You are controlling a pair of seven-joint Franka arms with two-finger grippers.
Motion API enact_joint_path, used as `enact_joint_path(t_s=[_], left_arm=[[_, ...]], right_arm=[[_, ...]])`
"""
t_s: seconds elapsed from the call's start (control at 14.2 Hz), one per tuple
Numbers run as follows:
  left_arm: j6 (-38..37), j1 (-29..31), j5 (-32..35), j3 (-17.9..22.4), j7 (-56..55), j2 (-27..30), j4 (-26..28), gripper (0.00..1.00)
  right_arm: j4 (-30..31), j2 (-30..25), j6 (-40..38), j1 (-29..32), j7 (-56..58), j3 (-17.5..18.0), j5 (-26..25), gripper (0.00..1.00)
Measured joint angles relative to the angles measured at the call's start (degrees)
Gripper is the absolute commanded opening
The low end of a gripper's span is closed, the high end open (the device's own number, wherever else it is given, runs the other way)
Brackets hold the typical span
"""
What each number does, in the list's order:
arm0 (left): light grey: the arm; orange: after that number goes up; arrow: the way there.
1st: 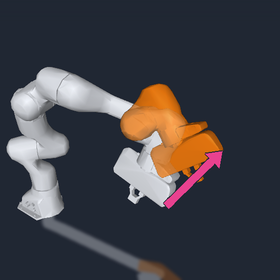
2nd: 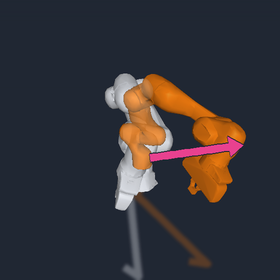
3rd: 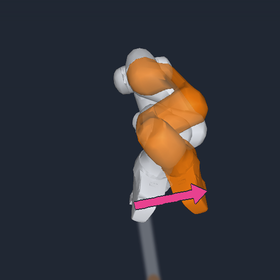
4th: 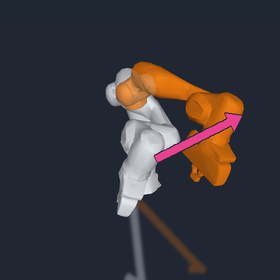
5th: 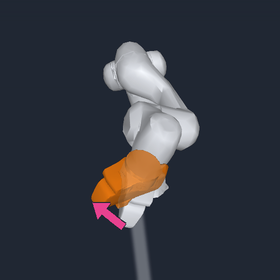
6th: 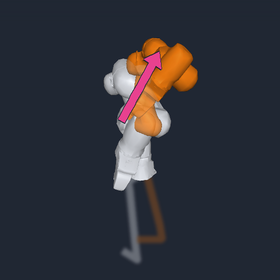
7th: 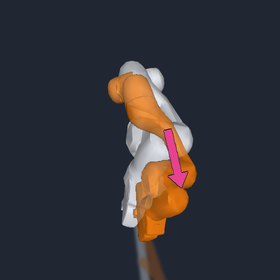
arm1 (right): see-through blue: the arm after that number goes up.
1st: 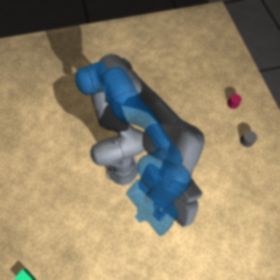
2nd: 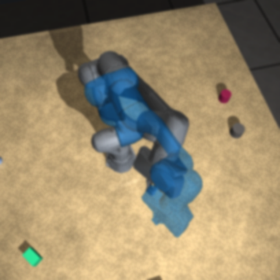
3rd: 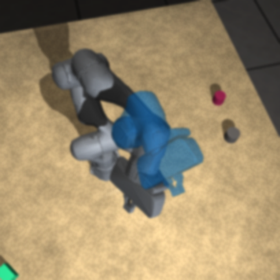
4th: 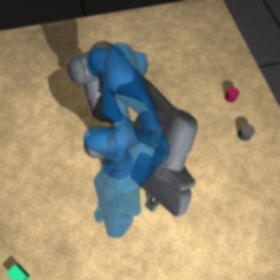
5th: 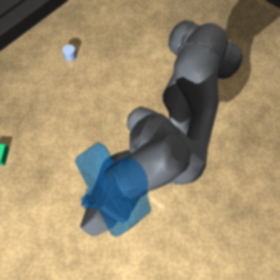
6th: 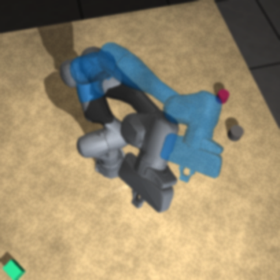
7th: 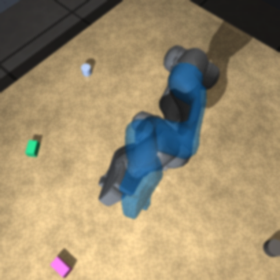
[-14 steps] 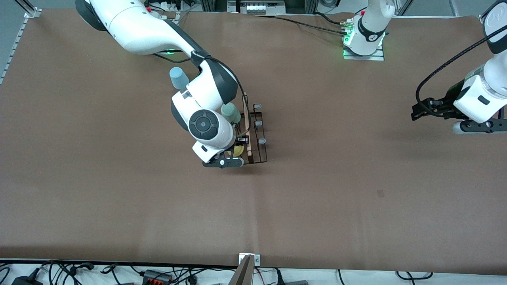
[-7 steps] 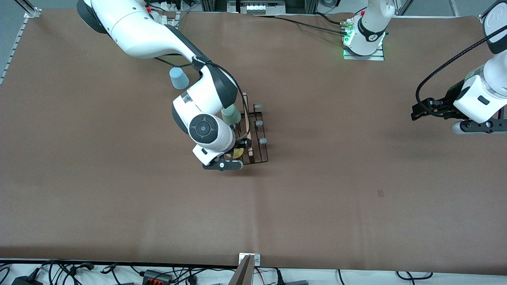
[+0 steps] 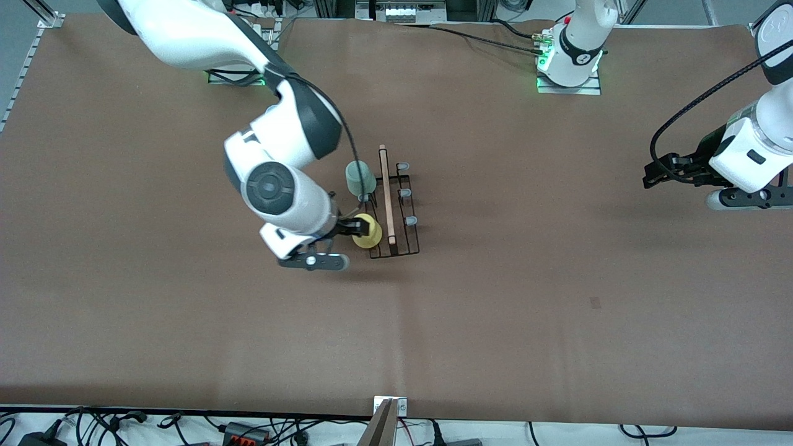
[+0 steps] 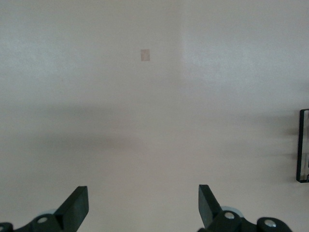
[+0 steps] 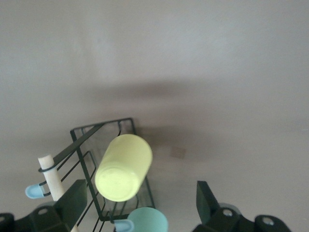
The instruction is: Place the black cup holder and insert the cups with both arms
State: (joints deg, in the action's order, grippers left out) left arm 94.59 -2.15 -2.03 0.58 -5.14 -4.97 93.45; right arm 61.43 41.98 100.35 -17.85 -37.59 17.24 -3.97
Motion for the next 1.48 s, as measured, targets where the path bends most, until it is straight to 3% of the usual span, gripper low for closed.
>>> enact_joint_path(t_s=[0.77, 0.85, 1.06, 1.27, 1.48], left_arm=[[0.0, 0.0, 0.0, 0.0, 0.0, 0.0, 0.0, 1.0], [0.0, 0.0, 0.0, 0.0, 0.0, 0.0, 0.0, 1.0], [0.0, 0.0, 0.0, 0.0, 0.0, 0.0, 0.0, 1.0], [-0.1, 0.0, 0.0, 0.0, 0.0, 0.0, 0.0, 1.0], [-0.1, 0.1, 0.0, 0.0, 0.0, 0.0, -0.1, 1.0]], right_arm=[[0.0, -8.7, -7.3, 20.6, 15.4, -0.4, -0.1, 1.0], [0.1, -9.8, -7.6, 21.8, 17.4, -1.2, -0.1, 1.0], [2.5, -14.3, -8.3, 22.3, 25.9, -7.9, -0.1, 1.0], [8.7, -20.5, -8.7, 22.3, 29.4, -13.3, 0.6, 1.0], [12.2, -24.9, -9.3, 22.3, 34.1, -16.3, 1.3, 1.0]])
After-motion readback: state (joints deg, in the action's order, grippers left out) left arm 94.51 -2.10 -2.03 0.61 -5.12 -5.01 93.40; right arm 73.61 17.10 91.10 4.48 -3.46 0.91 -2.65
